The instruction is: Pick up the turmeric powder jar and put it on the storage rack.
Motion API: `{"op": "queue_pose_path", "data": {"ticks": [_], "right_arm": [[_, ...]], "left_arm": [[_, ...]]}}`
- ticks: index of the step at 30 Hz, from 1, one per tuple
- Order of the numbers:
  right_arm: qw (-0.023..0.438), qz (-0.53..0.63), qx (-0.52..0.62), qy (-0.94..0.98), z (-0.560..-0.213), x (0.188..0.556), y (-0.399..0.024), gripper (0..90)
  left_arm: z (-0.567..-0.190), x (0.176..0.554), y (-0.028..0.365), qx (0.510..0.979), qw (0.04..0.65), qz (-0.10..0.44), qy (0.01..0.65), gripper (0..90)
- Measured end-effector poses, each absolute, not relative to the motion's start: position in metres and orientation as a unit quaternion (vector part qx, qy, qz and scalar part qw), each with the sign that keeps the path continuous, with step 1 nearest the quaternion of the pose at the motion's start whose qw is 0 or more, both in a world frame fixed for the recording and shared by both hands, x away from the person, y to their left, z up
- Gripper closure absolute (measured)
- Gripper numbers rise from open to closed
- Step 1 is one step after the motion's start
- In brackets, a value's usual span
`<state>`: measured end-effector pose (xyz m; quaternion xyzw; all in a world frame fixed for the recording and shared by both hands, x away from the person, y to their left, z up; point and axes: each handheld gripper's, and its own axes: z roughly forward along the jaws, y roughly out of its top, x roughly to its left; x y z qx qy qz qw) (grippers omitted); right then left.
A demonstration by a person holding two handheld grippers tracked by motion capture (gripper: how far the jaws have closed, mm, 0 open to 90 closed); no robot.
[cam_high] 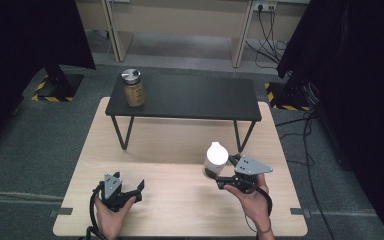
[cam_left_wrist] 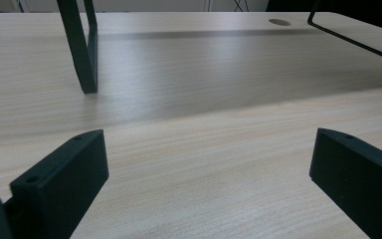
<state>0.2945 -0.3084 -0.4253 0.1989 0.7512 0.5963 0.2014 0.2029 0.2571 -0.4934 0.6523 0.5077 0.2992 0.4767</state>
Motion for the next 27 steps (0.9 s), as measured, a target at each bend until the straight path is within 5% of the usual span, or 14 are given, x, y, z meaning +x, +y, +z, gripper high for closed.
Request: {"op": "queue_pose_path", "data": {"ticks": [27], "right_arm": [[0.265,0.601,0.227,0.719,-0.32,0.307,-0.325,30.8]], "left_arm": [[-0.496,0.201,0.26,0.642,0.487,0.297,0.513,1.0]]}}
